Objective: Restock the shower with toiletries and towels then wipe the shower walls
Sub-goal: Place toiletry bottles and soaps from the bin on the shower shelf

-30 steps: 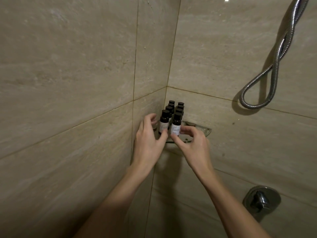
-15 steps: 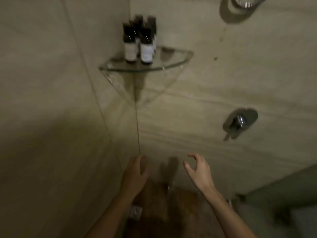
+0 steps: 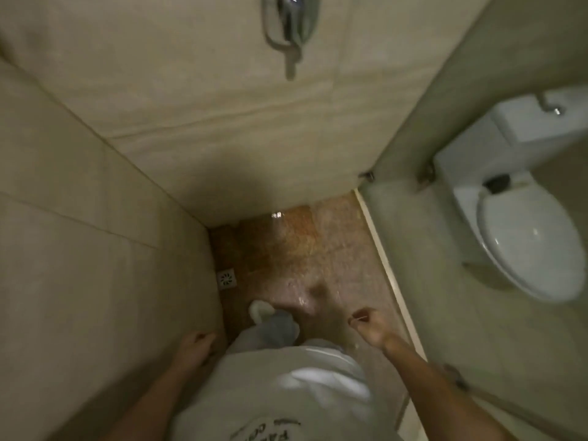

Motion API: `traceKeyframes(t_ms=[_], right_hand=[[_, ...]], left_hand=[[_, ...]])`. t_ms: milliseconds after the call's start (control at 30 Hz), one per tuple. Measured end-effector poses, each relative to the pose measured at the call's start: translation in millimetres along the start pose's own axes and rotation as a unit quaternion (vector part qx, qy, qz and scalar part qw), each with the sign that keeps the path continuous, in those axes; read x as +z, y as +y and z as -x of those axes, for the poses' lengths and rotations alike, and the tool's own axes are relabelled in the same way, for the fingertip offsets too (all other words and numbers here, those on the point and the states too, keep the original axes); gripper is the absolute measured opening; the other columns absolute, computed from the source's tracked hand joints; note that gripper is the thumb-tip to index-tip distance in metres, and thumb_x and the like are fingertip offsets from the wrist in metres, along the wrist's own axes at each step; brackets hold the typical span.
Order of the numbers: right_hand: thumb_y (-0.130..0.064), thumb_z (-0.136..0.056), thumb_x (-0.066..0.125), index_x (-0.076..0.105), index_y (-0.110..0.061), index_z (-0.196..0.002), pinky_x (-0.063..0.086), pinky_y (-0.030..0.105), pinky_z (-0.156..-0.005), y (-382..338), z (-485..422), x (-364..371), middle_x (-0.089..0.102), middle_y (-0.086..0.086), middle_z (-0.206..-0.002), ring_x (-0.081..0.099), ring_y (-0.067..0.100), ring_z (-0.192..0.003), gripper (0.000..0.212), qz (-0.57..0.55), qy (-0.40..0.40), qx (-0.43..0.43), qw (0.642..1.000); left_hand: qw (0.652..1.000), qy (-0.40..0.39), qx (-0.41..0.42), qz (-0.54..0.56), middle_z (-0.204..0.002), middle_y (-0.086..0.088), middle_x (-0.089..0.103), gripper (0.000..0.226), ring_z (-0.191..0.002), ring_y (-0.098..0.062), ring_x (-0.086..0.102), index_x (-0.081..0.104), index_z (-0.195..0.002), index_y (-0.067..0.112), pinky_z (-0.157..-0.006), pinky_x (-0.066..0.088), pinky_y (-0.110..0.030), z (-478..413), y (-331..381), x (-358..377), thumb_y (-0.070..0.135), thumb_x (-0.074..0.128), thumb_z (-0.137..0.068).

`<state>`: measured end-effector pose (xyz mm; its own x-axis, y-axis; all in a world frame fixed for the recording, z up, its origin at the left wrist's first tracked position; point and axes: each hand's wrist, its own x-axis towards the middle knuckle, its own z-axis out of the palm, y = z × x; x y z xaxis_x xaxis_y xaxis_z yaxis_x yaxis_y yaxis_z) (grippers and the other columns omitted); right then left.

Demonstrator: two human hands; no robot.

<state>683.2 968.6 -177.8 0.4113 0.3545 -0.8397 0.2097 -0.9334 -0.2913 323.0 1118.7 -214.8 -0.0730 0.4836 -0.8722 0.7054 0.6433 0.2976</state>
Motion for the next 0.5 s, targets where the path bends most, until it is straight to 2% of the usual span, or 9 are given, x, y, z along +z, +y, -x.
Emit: traceKeyframes(t_ms=[67,167,233,267,333,400,433,500], right_hand=[[-0.017,-0.096,0.065,0.066,-0.006,-0.115,0.048,0.029,-0.085,49,15,7,0.070,0.014,-0.111,0.061,0.022,-0.097,0.022,-0.051,0.012,0.038,0.998],[-0.015,-0.095,0.065,0.065,-0.011,-0.104,0.046,0.028,-0.078,110,40,16,0.066,0.011,-0.096,0.060,0.022,-0.089,0.010,-0.113,0.031,0.070,0.991],[-0.009,-0.092,0.066,0.062,-0.012,-0.092,0.049,0.033,-0.078,153,59,24,0.065,0.011,-0.088,0.060,0.026,-0.088,0.005,-0.152,0.040,0.100,0.983],[-0.008,-0.090,0.067,0.061,-0.016,-0.086,0.051,0.035,-0.080,175,71,29,0.064,0.009,-0.085,0.062,0.027,-0.089,0.011,-0.168,0.052,0.109,0.978],[-0.017,-0.089,0.070,0.058,-0.026,-0.078,0.053,0.037,-0.086,212,98,37,0.067,0.006,-0.089,0.065,0.028,-0.094,0.019,-0.195,0.081,0.110,0.971],[-0.024,-0.091,0.069,0.061,-0.024,-0.083,0.050,0.033,-0.090,242,124,43,0.068,0.008,-0.102,0.064,0.025,-0.099,0.011,-0.208,0.087,0.121,0.967],[-0.025,-0.093,0.068,0.065,-0.018,-0.092,0.047,0.031,-0.089,260,135,48,0.068,0.009,-0.108,0.062,0.023,-0.100,0.007,-0.217,0.086,0.128,0.964],[-0.028,-0.092,0.068,0.066,-0.011,-0.116,0.045,0.025,-0.084,296,153,61,0.068,0.008,-0.117,0.062,0.018,-0.100,0.029,-0.257,0.094,0.150,0.950]], left_hand=[[0.999,-0.011,0.009,-0.034,-0.089,-0.014,0.067,0.014,-0.089,-0.030,0.063,0.062,-0.094,0.010,-0.081,0.050,-0.038,1,-4,13,0.019,0.054,-0.101],[0.991,-0.025,0.057,-0.123,-0.092,-0.011,0.071,0.009,-0.092,-0.032,0.068,0.065,-0.091,0.020,-0.094,0.054,-0.048,1,-11,31,0.025,0.059,-0.094],[0.979,-0.027,0.080,-0.186,-0.088,-0.014,0.072,0.019,-0.088,-0.031,0.069,0.064,-0.080,0.024,-0.090,0.055,-0.049,5,-15,49,0.015,0.059,-0.096],[0.969,-0.026,0.098,-0.223,-0.084,-0.015,0.073,0.024,-0.084,-0.030,0.069,0.064,-0.075,0.024,-0.085,0.055,-0.048,15,-11,62,0.011,0.059,-0.095],[0.949,-0.057,0.133,-0.279,-0.084,-0.013,0.074,0.021,-0.079,-0.028,0.068,0.070,-0.077,0.021,-0.077,0.053,-0.043,31,-8,92,0.012,0.062,-0.094],[0.925,-0.095,0.150,-0.336,-0.090,-0.010,0.075,0.019,-0.085,-0.028,0.068,0.074,-0.084,0.016,-0.079,0.053,-0.039,32,-9,122,0.026,0.063,-0.094],[0.916,-0.105,0.150,-0.357,-0.089,-0.010,0.075,0.030,-0.087,-0.029,0.069,0.074,-0.084,0.013,-0.079,0.054,-0.039,26,-9,139,0.038,0.061,-0.091],[0.906,-0.110,0.167,-0.373,-0.086,-0.012,0.075,0.043,-0.085,-0.031,0.068,0.074,-0.081,0.012,-0.078,0.055,-0.041,45,3,182,0.050,0.055,-0.089]])
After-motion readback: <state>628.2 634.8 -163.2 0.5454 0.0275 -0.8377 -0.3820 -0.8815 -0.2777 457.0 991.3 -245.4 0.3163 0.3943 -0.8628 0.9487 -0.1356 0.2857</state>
